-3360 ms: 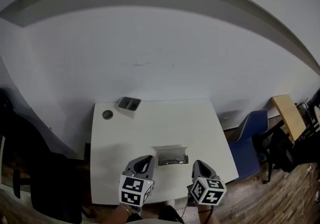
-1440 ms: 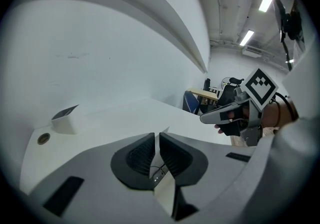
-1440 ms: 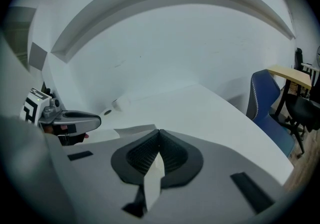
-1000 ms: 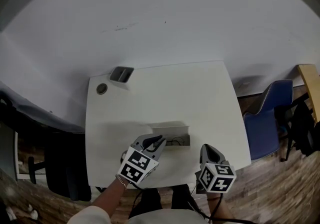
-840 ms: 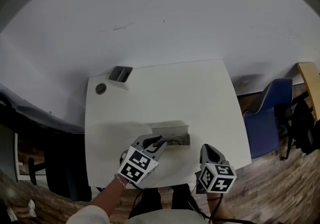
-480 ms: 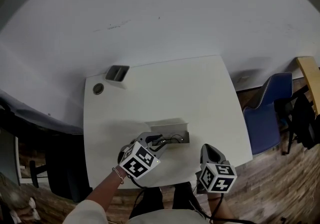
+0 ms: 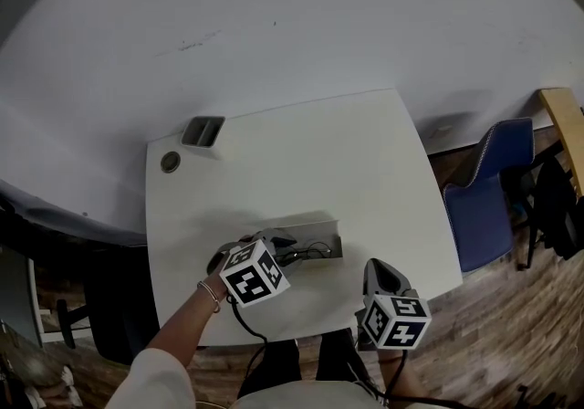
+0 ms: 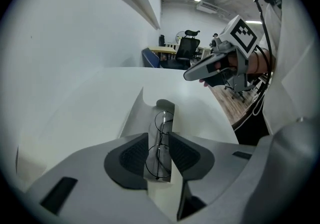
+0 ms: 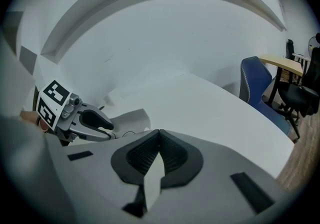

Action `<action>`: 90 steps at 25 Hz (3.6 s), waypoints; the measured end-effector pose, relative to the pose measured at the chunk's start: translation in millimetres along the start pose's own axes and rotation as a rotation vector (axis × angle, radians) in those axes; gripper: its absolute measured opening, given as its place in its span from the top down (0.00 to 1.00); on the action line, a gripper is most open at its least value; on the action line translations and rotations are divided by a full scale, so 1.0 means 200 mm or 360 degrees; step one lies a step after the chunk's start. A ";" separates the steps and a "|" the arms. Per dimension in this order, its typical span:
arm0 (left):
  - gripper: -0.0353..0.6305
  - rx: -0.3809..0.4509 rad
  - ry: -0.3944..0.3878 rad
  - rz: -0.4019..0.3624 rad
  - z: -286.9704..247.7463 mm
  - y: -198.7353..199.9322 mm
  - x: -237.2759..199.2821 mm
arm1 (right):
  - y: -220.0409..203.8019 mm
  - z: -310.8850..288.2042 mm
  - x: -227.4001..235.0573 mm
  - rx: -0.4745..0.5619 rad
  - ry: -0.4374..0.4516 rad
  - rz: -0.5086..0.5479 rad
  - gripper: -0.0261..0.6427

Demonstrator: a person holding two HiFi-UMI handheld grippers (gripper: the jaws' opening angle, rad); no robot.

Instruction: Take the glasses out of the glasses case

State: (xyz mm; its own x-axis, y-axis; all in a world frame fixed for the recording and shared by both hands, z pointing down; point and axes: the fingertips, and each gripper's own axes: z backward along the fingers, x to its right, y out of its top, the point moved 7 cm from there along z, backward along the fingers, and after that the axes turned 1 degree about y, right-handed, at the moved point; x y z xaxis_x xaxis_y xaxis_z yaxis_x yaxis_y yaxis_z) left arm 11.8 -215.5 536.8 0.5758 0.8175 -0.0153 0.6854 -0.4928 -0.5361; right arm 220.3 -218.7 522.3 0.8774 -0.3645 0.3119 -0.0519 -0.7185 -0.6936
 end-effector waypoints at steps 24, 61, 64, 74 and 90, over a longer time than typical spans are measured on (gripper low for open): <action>0.81 -0.0360 -0.0282 -0.0226 -0.16 0.06 -0.01 | -0.01 -0.05 0.06 -0.0046 0.0018 -0.0034 0.91; 0.91 -0.0213 -0.0154 -0.0060 -0.07 0.10 -0.11 | 0.00 -0.05 0.04 -0.0030 0.0066 -0.0063 0.91; 0.91 -0.0159 -0.0087 -0.0047 -0.04 0.11 -0.14 | 0.01 -0.04 0.03 -0.0021 0.0069 -0.0055 0.91; 0.91 0.0190 0.0065 0.0111 0.09 0.17 -0.19 | 0.03 0.00 -0.02 0.0001 0.0077 -0.0023 0.91; 0.91 0.0892 0.0536 0.0837 0.44 0.15 -0.08 | 0.20 0.00 -0.18 0.0113 0.0207 0.0152 0.91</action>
State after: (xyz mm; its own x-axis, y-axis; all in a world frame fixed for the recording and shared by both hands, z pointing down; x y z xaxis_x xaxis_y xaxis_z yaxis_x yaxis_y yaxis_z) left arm -16.5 -216.9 446.8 0.9219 0.3456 -0.1753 0.0185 -0.4911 -0.8709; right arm 186.2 -234.7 482.4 0.8008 -0.5059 0.3206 -0.0941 -0.6350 -0.7668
